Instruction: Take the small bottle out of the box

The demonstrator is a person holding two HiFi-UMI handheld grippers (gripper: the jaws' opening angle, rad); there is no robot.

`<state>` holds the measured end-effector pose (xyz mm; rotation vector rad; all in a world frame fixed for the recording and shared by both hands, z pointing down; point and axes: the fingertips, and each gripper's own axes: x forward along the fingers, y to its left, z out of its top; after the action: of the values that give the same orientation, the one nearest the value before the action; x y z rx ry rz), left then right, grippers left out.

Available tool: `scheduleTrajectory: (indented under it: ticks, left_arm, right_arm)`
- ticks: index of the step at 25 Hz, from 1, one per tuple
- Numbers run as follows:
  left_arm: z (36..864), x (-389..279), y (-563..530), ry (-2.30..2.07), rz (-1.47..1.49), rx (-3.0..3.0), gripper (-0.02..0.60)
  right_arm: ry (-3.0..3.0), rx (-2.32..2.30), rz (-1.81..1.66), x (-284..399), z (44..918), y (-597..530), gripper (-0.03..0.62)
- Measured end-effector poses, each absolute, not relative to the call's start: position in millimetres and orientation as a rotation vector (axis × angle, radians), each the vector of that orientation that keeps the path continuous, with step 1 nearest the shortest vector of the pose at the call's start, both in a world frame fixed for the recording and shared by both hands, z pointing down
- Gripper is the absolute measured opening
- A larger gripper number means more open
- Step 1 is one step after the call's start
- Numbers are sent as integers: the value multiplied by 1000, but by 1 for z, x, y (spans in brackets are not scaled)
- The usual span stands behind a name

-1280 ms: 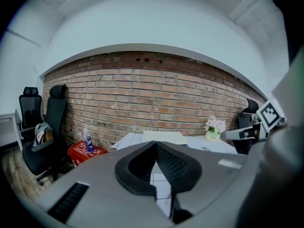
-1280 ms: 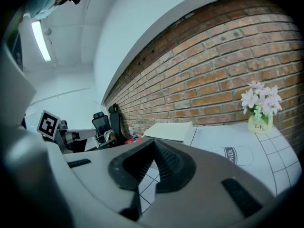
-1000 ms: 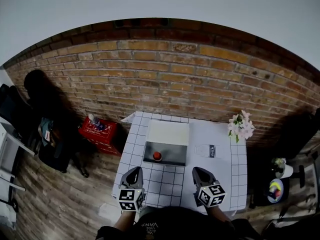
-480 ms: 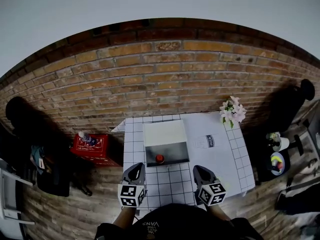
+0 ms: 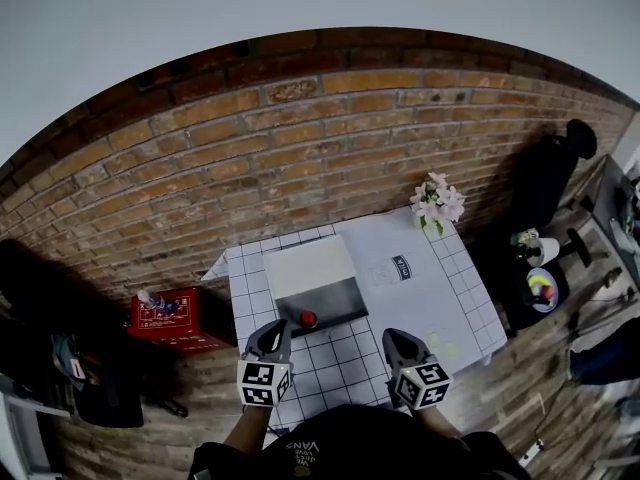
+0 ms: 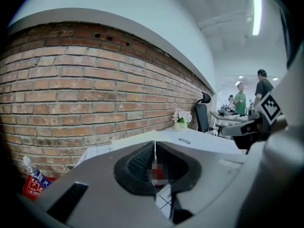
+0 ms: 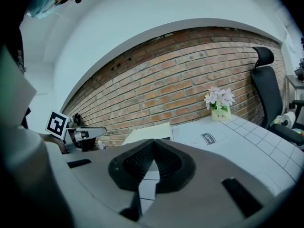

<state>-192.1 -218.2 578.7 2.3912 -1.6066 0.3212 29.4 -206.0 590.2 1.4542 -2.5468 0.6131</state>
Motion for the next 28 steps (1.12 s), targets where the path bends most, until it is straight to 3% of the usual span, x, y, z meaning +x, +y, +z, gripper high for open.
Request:
scheduleTrajectory:
  ticks: [12, 28]
  left_arm:
    - [601, -166, -239, -1430, 385, 2454, 18]
    - [657, -148, -260, -1252, 614, 2373, 245]
  right_arm:
    - [-2477, 1568, 633, 48, 596, -194, -2]
    - [-2439, 1600, 664, 55, 605, -195, -2]
